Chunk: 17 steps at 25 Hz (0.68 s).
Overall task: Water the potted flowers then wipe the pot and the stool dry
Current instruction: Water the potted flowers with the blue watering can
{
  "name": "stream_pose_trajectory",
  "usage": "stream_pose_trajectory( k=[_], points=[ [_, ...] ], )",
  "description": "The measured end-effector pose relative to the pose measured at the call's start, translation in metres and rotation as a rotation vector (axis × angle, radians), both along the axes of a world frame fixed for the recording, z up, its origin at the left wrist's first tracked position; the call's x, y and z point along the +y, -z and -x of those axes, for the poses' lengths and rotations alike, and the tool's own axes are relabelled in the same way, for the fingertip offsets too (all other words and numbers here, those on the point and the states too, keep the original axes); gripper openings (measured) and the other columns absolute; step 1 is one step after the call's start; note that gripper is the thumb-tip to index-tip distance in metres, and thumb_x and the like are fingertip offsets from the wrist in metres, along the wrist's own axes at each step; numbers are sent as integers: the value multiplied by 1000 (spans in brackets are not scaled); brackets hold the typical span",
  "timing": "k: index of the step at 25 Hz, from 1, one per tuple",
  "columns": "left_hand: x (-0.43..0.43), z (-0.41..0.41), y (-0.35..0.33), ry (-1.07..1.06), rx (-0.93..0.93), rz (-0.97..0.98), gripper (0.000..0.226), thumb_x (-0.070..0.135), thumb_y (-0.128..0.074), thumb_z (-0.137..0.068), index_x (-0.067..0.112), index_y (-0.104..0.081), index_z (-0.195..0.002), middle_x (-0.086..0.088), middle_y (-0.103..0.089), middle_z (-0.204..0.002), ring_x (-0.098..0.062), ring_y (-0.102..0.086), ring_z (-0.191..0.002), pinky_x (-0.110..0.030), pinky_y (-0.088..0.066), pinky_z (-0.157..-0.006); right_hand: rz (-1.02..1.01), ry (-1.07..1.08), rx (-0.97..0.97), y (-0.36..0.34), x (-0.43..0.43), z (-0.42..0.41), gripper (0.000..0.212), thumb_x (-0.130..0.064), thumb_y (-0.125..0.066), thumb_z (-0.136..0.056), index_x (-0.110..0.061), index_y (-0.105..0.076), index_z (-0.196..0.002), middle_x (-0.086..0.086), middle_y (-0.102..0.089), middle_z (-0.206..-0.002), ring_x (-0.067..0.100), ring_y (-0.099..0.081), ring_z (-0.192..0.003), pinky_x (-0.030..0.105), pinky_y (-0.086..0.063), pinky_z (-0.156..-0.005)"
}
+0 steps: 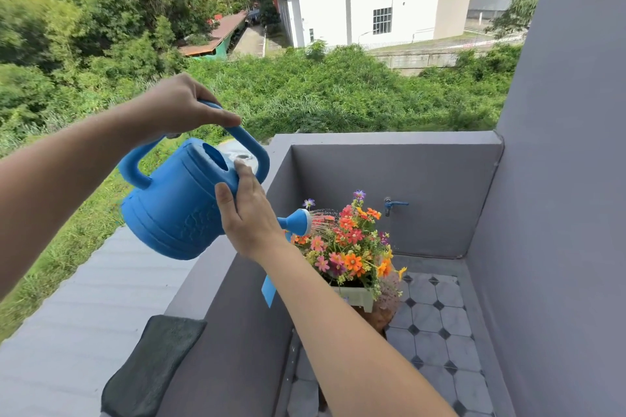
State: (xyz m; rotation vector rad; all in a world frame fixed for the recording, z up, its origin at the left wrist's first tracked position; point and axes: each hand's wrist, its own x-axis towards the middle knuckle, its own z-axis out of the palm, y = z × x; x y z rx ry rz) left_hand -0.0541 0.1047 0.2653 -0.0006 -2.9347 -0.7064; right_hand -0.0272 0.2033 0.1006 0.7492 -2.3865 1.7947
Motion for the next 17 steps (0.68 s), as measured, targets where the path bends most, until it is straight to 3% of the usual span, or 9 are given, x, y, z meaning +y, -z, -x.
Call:
stream_pose_trajectory(
  k=[3, 8, 14, 17],
  points=[
    [1, 6, -1, -13, 52, -38, 36, 41, -75, -73, 7, -72, -86, 6, -32, -30, -7, -24, -26, -16, -21, -28, -14, 18, 1, -6, 4, 9, 60, -36, -33, -102, -7, -15, -151, 9, -22, -159, 22, -15, -147, 37, -12, -120],
    [-3, 10, -4, -57, 101, -20, 37, 43, -74, -73, 8, -72, -87, -7, -36, -48, -18, -28, -39, -17, -23, -26, -100, -49, 10, -14, 9, 24, 60, -37, -30, -103, -8, -12, -152, 8, -17, -161, 20, -11, -148, 36, -9, -120],
    [-10, 6, 8, -68, 21, -15, 40, 43, -76, -71, 6, -73, -86, 4, -32, -34, -9, -23, -28, -16, -21, -29, -291, -20, 209, 3, 6, 17, 63, -40, -30, -101, -7, -11, -152, 8, -11, -162, 19, -4, -150, 33, -2, -121],
    [-11, 5, 14, -55, 2, -44, 40, 44, -75, -71, 6, -73, -84, 1, -31, -39, -13, -24, -33, -16, -21, -32, -306, -9, 271, 9, 9, 15, 63, -39, -32, -101, -6, -13, -151, 9, -13, -162, 19, -6, -150, 32, -3, -121]
  ],
)
